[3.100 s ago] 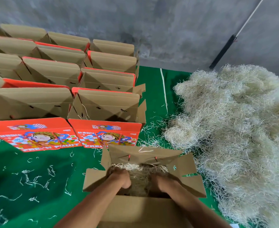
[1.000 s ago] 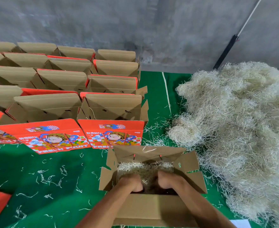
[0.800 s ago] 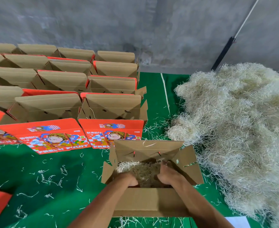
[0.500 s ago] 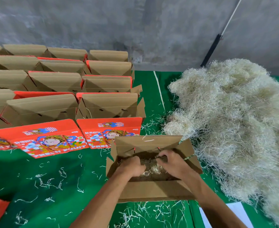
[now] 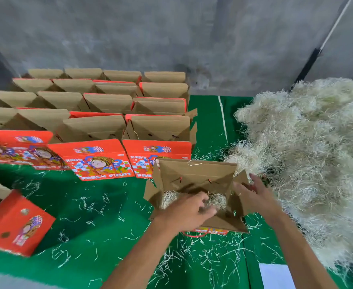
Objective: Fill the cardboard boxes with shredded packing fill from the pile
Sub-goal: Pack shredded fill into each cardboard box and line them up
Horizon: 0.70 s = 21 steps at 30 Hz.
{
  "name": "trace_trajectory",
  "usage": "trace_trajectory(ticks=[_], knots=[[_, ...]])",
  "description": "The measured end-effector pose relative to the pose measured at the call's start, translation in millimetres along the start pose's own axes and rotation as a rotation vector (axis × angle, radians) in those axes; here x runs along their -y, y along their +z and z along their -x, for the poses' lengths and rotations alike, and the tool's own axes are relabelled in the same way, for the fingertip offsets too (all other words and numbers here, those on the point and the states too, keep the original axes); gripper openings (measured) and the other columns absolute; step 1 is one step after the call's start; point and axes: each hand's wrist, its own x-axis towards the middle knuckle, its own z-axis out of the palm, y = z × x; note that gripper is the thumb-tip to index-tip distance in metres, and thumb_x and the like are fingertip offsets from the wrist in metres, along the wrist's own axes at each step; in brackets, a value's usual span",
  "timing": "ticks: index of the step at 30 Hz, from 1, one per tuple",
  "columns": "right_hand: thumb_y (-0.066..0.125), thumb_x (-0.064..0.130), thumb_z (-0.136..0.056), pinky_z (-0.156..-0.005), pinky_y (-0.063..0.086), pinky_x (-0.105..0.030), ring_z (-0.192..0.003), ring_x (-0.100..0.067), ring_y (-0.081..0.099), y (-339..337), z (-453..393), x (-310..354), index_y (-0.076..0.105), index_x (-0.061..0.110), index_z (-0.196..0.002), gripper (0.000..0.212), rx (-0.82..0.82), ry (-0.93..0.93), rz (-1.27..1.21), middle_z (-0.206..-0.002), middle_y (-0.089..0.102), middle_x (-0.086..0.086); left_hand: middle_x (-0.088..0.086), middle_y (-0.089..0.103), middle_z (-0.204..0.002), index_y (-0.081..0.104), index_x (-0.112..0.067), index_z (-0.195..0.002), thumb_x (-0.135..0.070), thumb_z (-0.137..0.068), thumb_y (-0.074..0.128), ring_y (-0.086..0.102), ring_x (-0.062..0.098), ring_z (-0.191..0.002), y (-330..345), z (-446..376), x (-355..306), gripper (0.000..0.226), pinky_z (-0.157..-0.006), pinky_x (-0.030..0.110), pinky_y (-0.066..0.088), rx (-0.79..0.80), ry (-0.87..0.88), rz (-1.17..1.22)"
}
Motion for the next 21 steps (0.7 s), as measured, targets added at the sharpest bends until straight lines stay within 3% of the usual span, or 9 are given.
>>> trace_trajectory(ticks=[3,6,9,11,13,15,18,21], knots=[[0.068,0.063,-0.081,-0.105,0.039,-0.066,-0.122,-0.030,0.054,12,0,2,0.038,0.043,-0.144,0.073,0.164,0.110,-0.212,-0.132,0.055,0.002,-0.012,0.056,-0.138,0.042,-0.040,-0.134,-0.079,-0.088,0.037,0.057,0.007,-0.111,10,24,6,0.061,-0.104,0.045,0.040,-0.103,-0.052,-0.166],[0.051,0.059,-0.097,-0.114,0.026,-0.063,-0.129,-0.019,0.042,26,0,8,0.027,0.054,-0.148,0.057,0.203,-0.024,-0.107,-0.132,0.044,0.016,-0.018,0.060,-0.125,0.042,-0.046,-0.131,-0.091,-0.073,0.041,0.057,0.007,-0.105,15,43,16,0.073,-0.104,0.042,0.036,-0.098,-0.107,-0.177],[0.047,0.069,-0.093,-0.113,0.031,-0.060,-0.122,-0.018,0.050,38,2,15,0.030,0.051,-0.147,0.059,0.200,-0.093,-0.034,-0.130,0.051,0.016,-0.020,0.058,-0.123,0.046,-0.048,-0.129,-0.081,-0.073,0.058,0.051,0.004,-0.101,14,54,23,0.067,-0.098,0.037,0.037,-0.131,-0.138,-0.161],[0.049,0.072,-0.089,-0.099,0.047,-0.053,-0.101,-0.017,0.062,46,1,18,0.038,0.049,-0.140,0.056,0.182,-0.099,0.011,-0.114,0.061,0.013,-0.018,0.062,-0.118,0.054,-0.043,-0.127,-0.058,-0.087,0.063,0.049,0.003,-0.095,13,59,26,0.044,-0.097,0.034,0.034,-0.243,-0.122,-0.199],[0.050,0.066,-0.092,-0.075,0.056,-0.038,-0.092,-0.020,0.067,56,-2,19,0.041,0.047,-0.136,0.049,0.195,-0.082,0.024,-0.109,0.068,-0.001,-0.016,0.067,-0.113,0.063,-0.037,-0.123,-0.037,-0.094,0.062,0.050,0.003,-0.092,11,63,29,0.029,-0.101,0.031,0.030,-0.343,-0.113,-0.256],[0.051,0.059,-0.096,-0.069,0.054,-0.033,-0.088,-0.017,0.065,70,-4,21,0.043,0.045,-0.136,0.043,0.191,-0.055,0.026,-0.106,0.069,-0.011,-0.015,0.070,-0.111,0.067,-0.035,-0.119,-0.025,-0.094,0.060,0.055,0.005,-0.096,7,68,34,0.028,-0.107,0.031,0.029,-0.410,-0.150,-0.297],[0.050,0.053,-0.099,-0.053,0.046,-0.022,-0.075,-0.004,0.055,105,-5,28,0.036,0.033,-0.150,0.056,0.194,-0.037,0.017,-0.090,0.059,0.011,-0.012,0.070,-0.106,0.070,-0.034,-0.114,-0.018,-0.090,0.062,0.058,0.011,-0.102,-7,82,52,0.031,-0.112,0.038,0.033,-0.461,-0.258,-0.334],[0.050,0.050,-0.101,-0.053,0.041,-0.022,-0.066,-0.007,0.052,146,-2,40,0.049,0.019,-0.137,0.048,0.231,-0.030,0.006,-0.080,0.056,0.006,-0.014,0.069,-0.113,0.069,-0.037,-0.117,-0.017,-0.088,0.063,0.057,0.009,-0.111,-27,102,79,0.036,-0.121,0.041,0.007,-0.498,-0.368,-0.344]])
